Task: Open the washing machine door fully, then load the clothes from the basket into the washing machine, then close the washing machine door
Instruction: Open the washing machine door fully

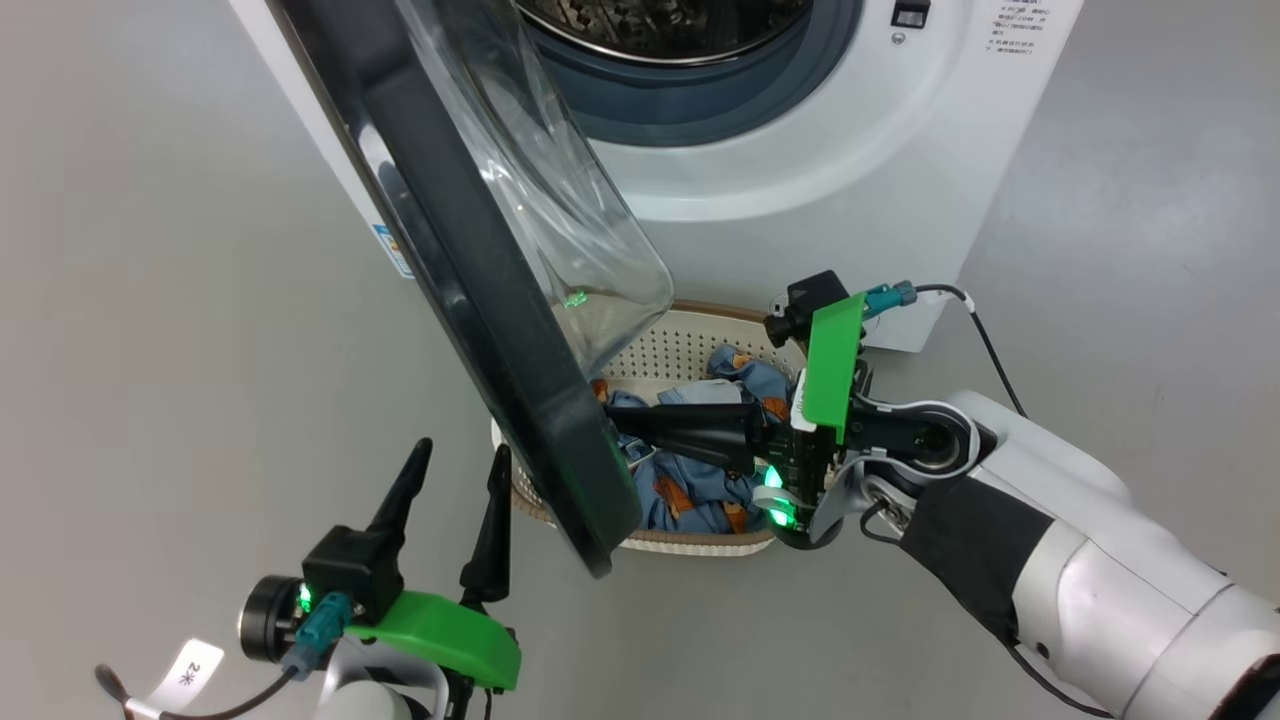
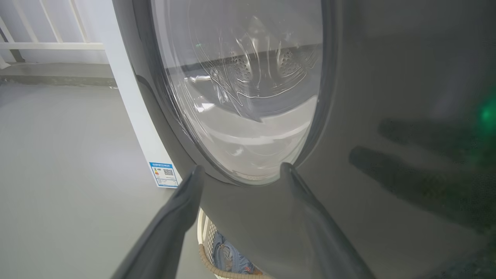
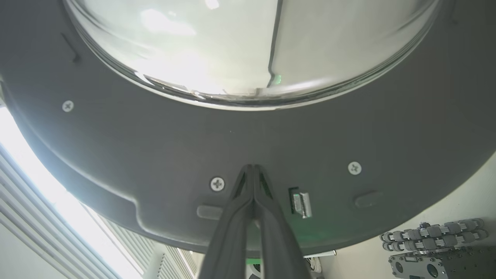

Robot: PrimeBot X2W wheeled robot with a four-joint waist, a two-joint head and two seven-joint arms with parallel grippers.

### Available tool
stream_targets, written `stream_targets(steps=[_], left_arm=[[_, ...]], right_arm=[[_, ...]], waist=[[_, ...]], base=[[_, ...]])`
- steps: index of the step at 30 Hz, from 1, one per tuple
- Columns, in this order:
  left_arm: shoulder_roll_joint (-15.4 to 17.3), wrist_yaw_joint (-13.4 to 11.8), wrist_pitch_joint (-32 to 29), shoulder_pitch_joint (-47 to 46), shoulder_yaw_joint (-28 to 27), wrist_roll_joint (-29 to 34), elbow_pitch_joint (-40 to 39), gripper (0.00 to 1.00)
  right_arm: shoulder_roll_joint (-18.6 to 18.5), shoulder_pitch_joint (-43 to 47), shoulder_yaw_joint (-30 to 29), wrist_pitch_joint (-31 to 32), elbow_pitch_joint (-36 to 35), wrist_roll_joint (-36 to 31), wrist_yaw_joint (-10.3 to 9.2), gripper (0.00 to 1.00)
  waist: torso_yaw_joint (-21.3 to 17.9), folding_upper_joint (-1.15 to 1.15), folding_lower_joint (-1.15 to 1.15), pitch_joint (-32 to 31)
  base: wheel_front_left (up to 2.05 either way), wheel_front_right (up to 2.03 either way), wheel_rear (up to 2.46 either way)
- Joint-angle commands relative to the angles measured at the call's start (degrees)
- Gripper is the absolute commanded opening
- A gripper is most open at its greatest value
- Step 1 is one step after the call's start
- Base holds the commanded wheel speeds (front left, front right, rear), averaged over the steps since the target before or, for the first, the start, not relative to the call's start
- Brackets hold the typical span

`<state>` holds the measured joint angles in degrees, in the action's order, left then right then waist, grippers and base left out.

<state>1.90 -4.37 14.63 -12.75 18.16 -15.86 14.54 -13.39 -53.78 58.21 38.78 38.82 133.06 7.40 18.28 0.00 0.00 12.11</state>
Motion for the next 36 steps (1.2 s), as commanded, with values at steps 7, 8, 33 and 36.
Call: stream_targets(steps=[7,8,33,36], left_arm=[[0.98,-0.37,0.37,0.34,-2.07,0.57,-0.92,1.00],[0.98,-0.37,0.37,0.48,-2.15,0.64,-0.88,1.00],[0.98,0.82,0.37,4.81,-9.41,4.58,-1.28,1.00],[0.98,1.06,0.37,5.57,-10.48,4.99,-1.70,1.00]], right_arm=[[-4.63,-0.65,6.84,-7.08,-8.80,6.43,0.09,0.00],[-5.51,-0.74,7.42,-8.36,-9.79,7.03,0.09,0.00],[-21.65,7.47,14.14,-53.53,-16.61,-36.94,0.09,0.00],[-19.92,10.25,5.25,-53.73,-12.21,-45.86,0.09,0.00]], waist=[[-0.41,0.00,0.00,-1.31],[-0.55,0.00,0.00,-1.59],[-8.06,0.00,0.00,-8.92],[-9.32,0.00,0.00,-9.85]], base=[[0.00,0.00,0.00],[0.00,0.00,0.00],[0.00,0.00,0.00],[0.00,0.00,0.00]])
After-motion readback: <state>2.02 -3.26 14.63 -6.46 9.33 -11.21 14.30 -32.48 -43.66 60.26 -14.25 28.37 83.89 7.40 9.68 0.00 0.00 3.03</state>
